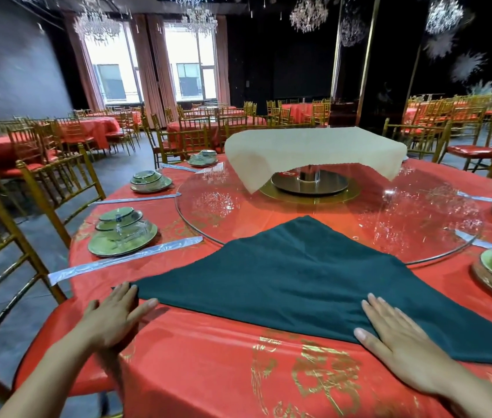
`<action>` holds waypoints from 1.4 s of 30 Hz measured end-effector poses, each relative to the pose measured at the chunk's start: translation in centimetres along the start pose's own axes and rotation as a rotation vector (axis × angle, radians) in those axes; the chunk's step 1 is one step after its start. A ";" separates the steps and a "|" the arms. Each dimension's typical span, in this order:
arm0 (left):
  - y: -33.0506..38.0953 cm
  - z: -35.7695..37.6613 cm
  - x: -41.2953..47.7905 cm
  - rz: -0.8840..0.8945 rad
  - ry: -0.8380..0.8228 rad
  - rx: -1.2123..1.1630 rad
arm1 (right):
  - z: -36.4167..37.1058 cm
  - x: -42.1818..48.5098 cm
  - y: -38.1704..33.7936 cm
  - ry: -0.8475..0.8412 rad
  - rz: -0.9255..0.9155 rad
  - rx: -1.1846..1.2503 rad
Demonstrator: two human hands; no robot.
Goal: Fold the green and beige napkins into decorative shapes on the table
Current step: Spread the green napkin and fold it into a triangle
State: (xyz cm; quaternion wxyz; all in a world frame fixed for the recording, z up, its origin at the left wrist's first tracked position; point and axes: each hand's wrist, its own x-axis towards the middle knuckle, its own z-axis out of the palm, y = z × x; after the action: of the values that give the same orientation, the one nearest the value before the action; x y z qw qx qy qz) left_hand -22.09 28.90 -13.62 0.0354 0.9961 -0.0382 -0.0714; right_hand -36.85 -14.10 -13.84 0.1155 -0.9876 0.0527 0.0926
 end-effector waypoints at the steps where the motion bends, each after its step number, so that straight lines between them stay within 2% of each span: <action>1: -0.1 -0.3 0.1 -0.022 -0.020 0.013 | 0.8 0.3 0.2 0.035 -0.014 -0.021; 3: -0.5 0.1 0.4 0.005 0.018 -0.004 | 1.2 0.6 0.8 0.120 0.011 0.014; 5: -0.8 0.1 0.2 -0.011 0.033 -0.006 | 0.8 0.2 0.6 0.103 -0.006 -0.030; 7: -1.2 -0.4 0.6 -0.021 0.124 -0.075 | 0.9 0.1 0.1 0.067 -0.018 -0.015; 10: -1.8 -1.9 2.4 -0.015 0.198 -0.026 | 0.6 0.4 0.3 0.066 -0.019 -0.001; 15: -1.5 -3.0 4.9 -0.059 0.162 0.014 | -0.6 0.5 0.6 0.079 0.007 0.090; 17: -1.4 -3.2 5.5 -0.081 0.124 -0.009 | -1.1 1.1 1.9 0.196 0.051 0.076; 20: -1.7 -3.4 6.3 -0.101 0.088 -0.078 | -1.9 3.0 5.6 0.423 0.269 0.041; 22: -1.6 -3.3 6.4 -0.103 0.080 -0.100 | -2.5 4.3 8.0 0.421 0.398 0.040; 25: -1.3 -3.1 6.4 -0.098 0.126 -0.197 | -3.1 5.9 9.9 0.397 0.464 0.106; 29: -1.4 -2.7 6.2 -0.104 0.212 -0.404 | -4.3 7.2 9.3 0.352 0.472 0.278; 33: -2.1 -2.2 6.2 -0.092 0.287 -0.521 | -5.0 8.1 8.6 0.384 0.450 0.444; 37: -3.0 -1.8 5.9 -0.096 0.290 -0.583 | -5.5 8.3 8.5 0.324 0.414 0.497; 42: -3.3 -1.6 5.4 -0.107 0.311 -0.573 | -5.2 8.3 8.8 0.392 0.404 0.525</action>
State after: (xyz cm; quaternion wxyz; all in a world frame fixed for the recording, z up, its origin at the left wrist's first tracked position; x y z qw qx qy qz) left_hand -16.27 31.86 -13.06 0.3159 0.9451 0.0416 0.0718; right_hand -29.00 -24.50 -12.44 0.3314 -0.8932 0.2890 -0.0936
